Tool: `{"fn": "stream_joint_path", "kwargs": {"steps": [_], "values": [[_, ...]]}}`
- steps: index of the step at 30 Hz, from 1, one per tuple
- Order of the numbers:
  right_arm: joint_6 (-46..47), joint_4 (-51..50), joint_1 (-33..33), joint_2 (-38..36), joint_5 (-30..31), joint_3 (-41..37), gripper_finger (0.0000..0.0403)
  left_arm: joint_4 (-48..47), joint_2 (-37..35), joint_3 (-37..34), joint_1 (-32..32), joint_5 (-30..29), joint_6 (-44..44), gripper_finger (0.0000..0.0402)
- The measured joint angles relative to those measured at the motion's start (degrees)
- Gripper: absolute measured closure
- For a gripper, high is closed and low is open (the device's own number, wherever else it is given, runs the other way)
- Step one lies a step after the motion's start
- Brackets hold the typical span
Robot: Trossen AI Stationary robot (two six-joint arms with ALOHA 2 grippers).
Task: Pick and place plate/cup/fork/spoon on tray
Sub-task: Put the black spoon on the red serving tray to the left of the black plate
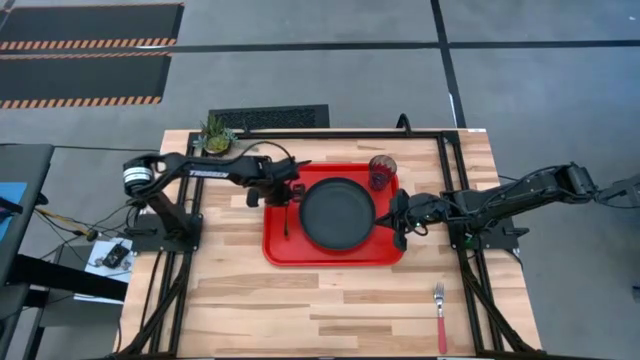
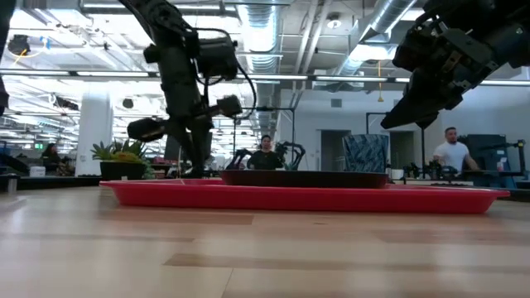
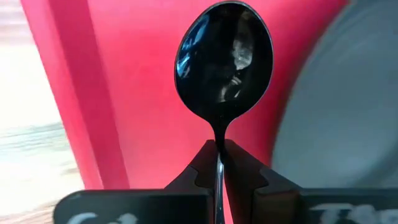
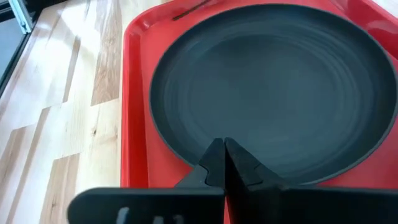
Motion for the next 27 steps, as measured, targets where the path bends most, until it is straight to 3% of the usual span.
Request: {"fn": "stream_joint_path", "kwargs": {"steps": [10,27], "values": [[0.0,0.0,0.1,0.0,0.1,0.0,0.0392,-2.5,6.7,4.9,1.0,-0.6,1.3,0.0401],[-0.2,-0.2,0.1,0.0,1.6,0.0,0.0392,-1.2,8.6,5.2,2.2,-1.5,-0.9,0.0401]]}}
